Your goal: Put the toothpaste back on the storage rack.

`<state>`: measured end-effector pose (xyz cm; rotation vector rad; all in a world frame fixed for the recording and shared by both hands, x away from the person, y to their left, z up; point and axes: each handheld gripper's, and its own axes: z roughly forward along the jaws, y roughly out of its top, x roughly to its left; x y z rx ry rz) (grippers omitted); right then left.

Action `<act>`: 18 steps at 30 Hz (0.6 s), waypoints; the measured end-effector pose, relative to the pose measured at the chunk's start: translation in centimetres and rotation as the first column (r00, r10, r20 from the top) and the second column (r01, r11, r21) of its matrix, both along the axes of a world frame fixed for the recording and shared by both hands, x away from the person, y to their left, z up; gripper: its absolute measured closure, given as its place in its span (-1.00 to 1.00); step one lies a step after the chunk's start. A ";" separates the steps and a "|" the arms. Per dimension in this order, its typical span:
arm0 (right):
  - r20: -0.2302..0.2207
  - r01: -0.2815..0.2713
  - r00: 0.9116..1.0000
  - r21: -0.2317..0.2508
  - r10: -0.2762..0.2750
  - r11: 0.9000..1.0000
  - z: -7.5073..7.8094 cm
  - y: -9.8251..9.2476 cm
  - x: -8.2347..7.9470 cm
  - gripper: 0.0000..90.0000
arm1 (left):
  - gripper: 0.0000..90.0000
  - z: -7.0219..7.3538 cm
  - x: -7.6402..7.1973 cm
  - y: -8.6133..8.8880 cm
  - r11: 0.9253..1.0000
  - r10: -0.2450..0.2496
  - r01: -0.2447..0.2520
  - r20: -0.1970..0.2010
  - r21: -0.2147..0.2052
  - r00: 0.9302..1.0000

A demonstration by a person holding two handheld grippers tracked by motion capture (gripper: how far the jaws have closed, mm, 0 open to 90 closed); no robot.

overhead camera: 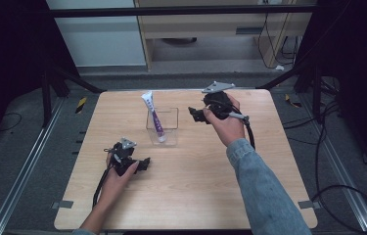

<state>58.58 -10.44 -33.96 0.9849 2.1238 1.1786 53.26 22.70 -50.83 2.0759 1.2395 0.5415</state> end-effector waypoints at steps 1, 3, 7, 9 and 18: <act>-0.006 0.006 1.000 0.004 -0.006 1.000 -0.2 -0.4 -0.1 -0.59 | -1.00 0.0 0.0 0.0 1.000 0.003 -0.003 0.002 -0.004 1.000; -0.008 0.021 1.000 0.008 -0.021 1.000 -0.5 -1.2 -0.2 -0.59 | -1.00 0.0 0.0 0.0 1.000 -0.001 0.001 -0.001 0.002 1.000; -0.012 0.028 1.000 0.006 -0.028 1.000 -1.0 -2.4 -0.5 -0.59 | -1.00 0.0 0.0 0.0 1.000 0.000 0.000 0.000 0.000 1.000; -0.021 0.036 0.999 0.009 -0.036 0.999 -1.3 -3.0 -0.6 -0.59 | -1.00 0.0 0.0 0.0 1.000 0.000 0.000 -0.001 0.000 1.000; -0.065 0.078 0.995 -0.020 -0.079 0.997 -3.9 -6.1 -1.7 -0.61 | -1.00 0.0 0.0 0.0 1.000 0.001 -0.001 -0.001 -0.001 1.000</act>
